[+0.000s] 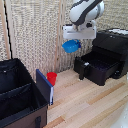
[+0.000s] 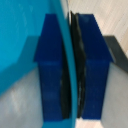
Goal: Gently grip the air fryer handle with your gripper and kindly pull it open by sliding your gripper away from the base. Gradually bring your gripper in line with the blue bowl and gently capture it, without tightening your grip too much. Securely place the blue bowl inside the opened air fryer with a steady position. Liberate your robot's gripper, and withdraw your gripper from the proximity of the air fryer.
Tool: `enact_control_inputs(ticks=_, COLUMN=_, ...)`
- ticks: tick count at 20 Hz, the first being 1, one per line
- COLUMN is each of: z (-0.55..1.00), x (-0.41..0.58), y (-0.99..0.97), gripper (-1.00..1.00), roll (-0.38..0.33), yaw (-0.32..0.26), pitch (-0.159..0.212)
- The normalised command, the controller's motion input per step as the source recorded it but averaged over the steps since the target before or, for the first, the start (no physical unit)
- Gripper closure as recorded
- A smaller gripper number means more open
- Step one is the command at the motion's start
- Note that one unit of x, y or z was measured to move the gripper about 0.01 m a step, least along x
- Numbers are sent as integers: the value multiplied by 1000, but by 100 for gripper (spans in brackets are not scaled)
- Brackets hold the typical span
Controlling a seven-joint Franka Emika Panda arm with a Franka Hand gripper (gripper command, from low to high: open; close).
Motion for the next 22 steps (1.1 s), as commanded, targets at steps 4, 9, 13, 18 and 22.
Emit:
enact_control_inputs(ticks=4, z=124, x=0, y=-648, gripper=100, roll=0, yaw=-204, pitch=-3)
enact_control_inputs(ticks=9, z=52, x=0, y=-685, gripper=100, roll=0, yaw=-191, pitch=0)
enact_control_inputs(ticks=13, z=-39, x=16, y=-672, gripper=100, roll=0, yaw=-194, pitch=0)
enact_control_inputs(ticks=18, z=-257, x=158, y=-705, gripper=100, roll=54, yaw=-124, pitch=4)
enact_control_inputs(ticks=22, z=-357, x=154, y=-556, gripper=100, roll=29, yaw=-52, pitch=3)
